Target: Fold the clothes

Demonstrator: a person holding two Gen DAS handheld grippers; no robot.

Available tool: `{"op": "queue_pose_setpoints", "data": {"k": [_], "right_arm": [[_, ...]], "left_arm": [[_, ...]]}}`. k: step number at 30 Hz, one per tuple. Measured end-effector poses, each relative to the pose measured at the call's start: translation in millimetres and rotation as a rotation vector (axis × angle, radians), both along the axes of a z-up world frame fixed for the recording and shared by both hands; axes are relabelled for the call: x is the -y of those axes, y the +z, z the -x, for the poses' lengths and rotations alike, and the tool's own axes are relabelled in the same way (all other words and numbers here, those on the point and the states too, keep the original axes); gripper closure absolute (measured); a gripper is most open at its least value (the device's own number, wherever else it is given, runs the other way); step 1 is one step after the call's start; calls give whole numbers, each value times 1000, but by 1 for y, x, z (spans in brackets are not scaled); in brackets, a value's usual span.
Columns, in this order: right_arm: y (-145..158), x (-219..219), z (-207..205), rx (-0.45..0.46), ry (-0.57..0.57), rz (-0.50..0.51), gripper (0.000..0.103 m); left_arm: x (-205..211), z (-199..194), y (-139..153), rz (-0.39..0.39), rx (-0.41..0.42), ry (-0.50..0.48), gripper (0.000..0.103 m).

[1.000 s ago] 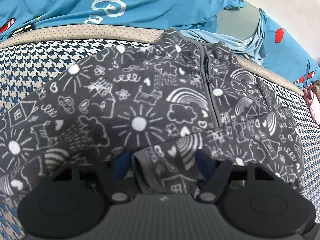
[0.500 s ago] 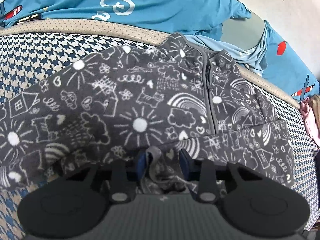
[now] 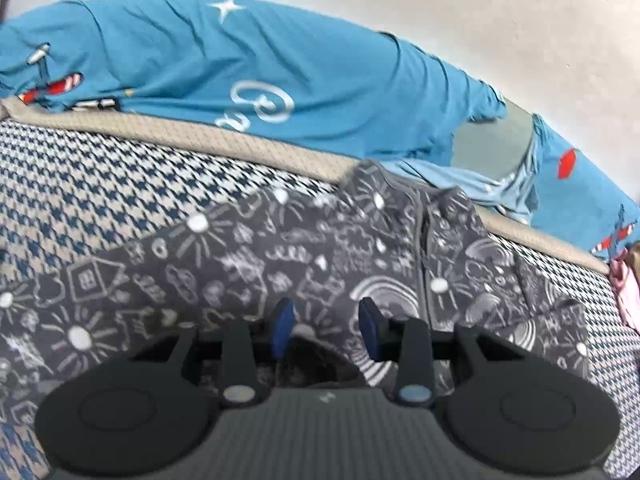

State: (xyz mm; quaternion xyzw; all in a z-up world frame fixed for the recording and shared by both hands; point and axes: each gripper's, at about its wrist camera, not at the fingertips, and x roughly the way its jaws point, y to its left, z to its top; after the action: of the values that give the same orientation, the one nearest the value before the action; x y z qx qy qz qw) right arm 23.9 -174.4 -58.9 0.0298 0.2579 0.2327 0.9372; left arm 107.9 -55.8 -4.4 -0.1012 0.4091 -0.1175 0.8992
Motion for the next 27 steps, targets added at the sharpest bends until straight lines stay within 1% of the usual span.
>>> {"op": "queue_pose_setpoints", "data": {"k": [1,2,5,7,9,11,14,15,18,23,27], "right_arm": [[0,-1,-2,-3,5,-12,94],[-2,-3,-4,-4,14,-4,94],[-6,-11,-11,-12,38,20,92],[-13,-10,-20,-89,37,52,92],[-17,-8,-21,-147,39,48,83],[-16,-8,-19,-156,65,59,79],[-9,-2,-9,-121,80,60,75],[-5,2,-8,-115,77,59,74],[7,20,9,-95,38,56,73],[16,50,6,-85,-66,88,71],[18,81,7,-97,-139,87,70]], "left_arm": [[-1,0,1,-14,6,7,70],[-2,0,2,-30,11,13,68],[-5,-2,-2,-30,-13,23,66],[-8,-3,-4,-30,-29,33,64],[-9,-4,-5,-43,-35,50,61],[-10,-4,-4,-69,-24,68,58],[-8,-1,-3,-81,-10,63,50],[-7,0,-3,-83,-8,58,50],[-3,4,-3,-90,1,39,49],[13,12,-6,-102,10,-19,47],[28,19,-10,-120,13,-65,44]]}}
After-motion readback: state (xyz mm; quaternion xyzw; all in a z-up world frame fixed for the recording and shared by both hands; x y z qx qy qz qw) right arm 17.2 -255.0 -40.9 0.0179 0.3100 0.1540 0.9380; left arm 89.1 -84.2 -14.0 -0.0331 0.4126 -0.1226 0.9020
